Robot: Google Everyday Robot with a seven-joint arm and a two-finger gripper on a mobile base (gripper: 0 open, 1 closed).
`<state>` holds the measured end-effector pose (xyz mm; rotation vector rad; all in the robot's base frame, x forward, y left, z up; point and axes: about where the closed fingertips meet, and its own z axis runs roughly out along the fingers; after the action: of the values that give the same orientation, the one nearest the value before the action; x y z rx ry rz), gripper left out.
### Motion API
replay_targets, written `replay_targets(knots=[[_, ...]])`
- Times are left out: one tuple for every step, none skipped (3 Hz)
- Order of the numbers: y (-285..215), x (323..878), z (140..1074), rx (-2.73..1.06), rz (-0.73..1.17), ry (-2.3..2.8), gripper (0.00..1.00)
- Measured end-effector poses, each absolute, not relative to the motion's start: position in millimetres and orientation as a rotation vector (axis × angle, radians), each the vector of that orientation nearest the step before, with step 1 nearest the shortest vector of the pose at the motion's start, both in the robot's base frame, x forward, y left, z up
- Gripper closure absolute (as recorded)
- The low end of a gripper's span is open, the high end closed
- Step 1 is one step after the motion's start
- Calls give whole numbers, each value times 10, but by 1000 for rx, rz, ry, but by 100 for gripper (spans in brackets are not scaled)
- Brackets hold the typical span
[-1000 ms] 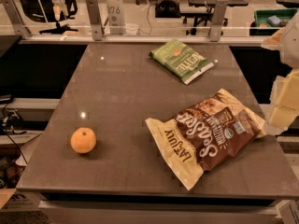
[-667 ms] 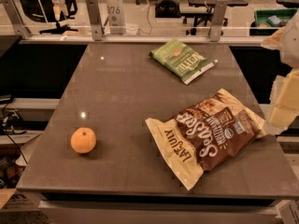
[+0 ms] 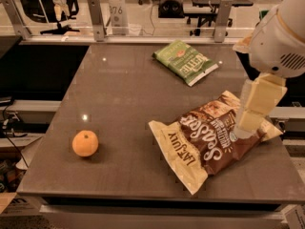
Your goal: Move orange near green jalapeno chip bag
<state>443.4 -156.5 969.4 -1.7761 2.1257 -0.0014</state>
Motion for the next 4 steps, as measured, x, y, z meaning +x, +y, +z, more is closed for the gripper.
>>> replay_targets(knots=[[-1208, 4410, 9573, -1807, 72, 2078, 0], [-880, 4383, 9432, -1811, 133, 2055, 0], [-550, 4379, 9303, -1784, 179, 2035, 0], [-199, 4447, 9195, -1766, 215, 2006, 0]])
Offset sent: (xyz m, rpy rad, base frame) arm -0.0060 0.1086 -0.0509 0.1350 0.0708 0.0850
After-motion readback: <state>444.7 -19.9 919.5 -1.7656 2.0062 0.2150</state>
